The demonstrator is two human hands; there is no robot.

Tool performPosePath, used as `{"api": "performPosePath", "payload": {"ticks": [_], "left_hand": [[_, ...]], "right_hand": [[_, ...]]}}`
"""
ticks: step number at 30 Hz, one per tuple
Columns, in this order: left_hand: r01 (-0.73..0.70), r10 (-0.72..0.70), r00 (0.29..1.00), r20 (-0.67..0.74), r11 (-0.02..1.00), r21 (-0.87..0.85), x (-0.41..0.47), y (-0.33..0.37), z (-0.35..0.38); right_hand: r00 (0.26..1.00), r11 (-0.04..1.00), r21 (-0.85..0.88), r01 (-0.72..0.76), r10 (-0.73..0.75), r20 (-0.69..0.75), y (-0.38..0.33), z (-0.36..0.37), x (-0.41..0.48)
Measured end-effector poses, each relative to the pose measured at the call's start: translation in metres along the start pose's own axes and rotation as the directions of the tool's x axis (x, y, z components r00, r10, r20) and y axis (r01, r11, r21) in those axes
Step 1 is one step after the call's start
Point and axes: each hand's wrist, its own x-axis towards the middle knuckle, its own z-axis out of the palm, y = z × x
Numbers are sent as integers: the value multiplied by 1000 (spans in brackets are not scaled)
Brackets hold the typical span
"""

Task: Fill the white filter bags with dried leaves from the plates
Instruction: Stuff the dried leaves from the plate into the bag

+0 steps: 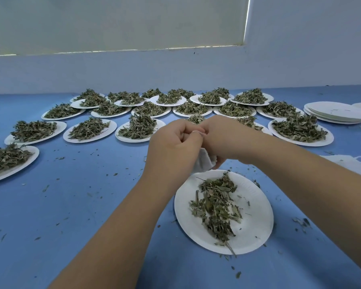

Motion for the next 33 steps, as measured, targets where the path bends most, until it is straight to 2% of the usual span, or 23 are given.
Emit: {"api": "performPosePath", "payload": {"ticks": [1,3,5,8,11,15,18,20,22,26,28,30,31,33], "left_hand": [[-1,1,1000,-13,1000,-1,1,0,-1],[-4,3,999,-47,1000,-19,2,0,-4],[6,-10,996,-87,999,-49,4,-1,-6],[22,-31,992,-120,997,-73,5,0,-5],[20,-30,993,-113,995,-93,3,2,-4],[20,-26,999,-43,990,-138,-2,6,-2],[59,-57,998,15,976,-210,-4,8,-1],[47,-47,999,3,983,-178,-3,8,-2],[15,-19,999,-31,993,-120,-1,6,-5],[-24,18,992,-126,999,-43,6,1,-12],[-22,17,986,-167,999,-28,9,-1,-15],[-12,8,980,-199,1000,-16,11,-3,-17],[-8,5,977,-213,1000,-12,12,-4,-17],[-10,12,973,-232,1000,9,13,-5,-18]], "right_hand": [[999,987,157,28,-31,15,4,-2,-1],[992,898,440,8,-63,111,14,-8,-7],[971,801,596,-60,-92,221,21,-14,-12],[955,728,678,-103,-119,272,24,-12,-15],[987,712,702,-9,-107,121,20,-3,-13],[990,782,610,130,-74,-116,10,-1,-5],[978,881,455,130,-38,-206,5,2,4],[973,918,379,118,-31,-228,5,6,9],[969,921,362,142,-55,-240,9,9,7],[942,861,443,248,-108,-317,24,11,-12],[924,880,384,280,-138,-357,33,10,-26],[920,933,196,300,-229,-317,41,8,-42],[927,947,85,309,-280,-251,44,8,-49],[941,936,-119,331,-337,-32,52,8,-63]]}}
